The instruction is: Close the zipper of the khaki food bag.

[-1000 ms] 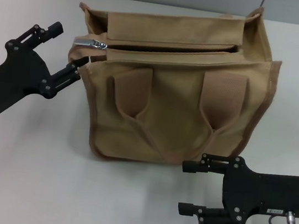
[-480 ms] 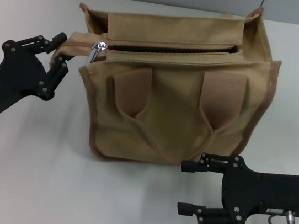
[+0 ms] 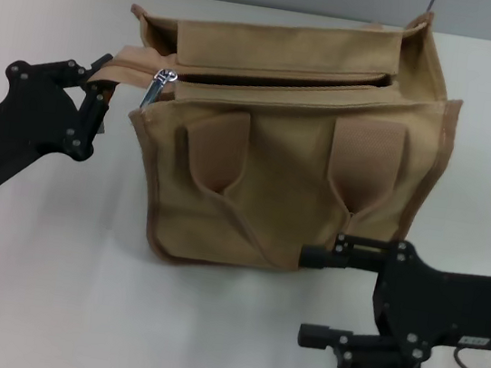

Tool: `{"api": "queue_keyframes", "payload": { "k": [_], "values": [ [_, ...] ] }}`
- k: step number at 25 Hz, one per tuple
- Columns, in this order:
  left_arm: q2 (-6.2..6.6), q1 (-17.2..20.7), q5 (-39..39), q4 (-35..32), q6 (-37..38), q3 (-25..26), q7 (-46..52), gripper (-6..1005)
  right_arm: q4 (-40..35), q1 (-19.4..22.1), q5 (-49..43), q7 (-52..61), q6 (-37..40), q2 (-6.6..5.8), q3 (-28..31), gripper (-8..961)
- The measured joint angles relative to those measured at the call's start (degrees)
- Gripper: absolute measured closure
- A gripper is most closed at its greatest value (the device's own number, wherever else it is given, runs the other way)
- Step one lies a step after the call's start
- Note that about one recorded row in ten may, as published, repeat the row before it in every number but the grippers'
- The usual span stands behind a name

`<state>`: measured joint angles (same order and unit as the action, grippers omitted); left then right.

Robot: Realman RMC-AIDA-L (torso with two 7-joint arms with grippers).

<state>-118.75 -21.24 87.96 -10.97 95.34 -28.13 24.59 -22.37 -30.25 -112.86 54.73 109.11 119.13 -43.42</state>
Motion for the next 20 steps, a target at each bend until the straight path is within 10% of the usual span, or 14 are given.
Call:
{"api": "queue_keyframes", "payload": {
  "k": [20],
  "values": [
    [0.01,-1.5,-3.9,2.1,4.7,1.7,0.2,981,-1.9,-15.6,14.7,49.2,-4.8,-0.57,-0.1,207]
  ]
}}
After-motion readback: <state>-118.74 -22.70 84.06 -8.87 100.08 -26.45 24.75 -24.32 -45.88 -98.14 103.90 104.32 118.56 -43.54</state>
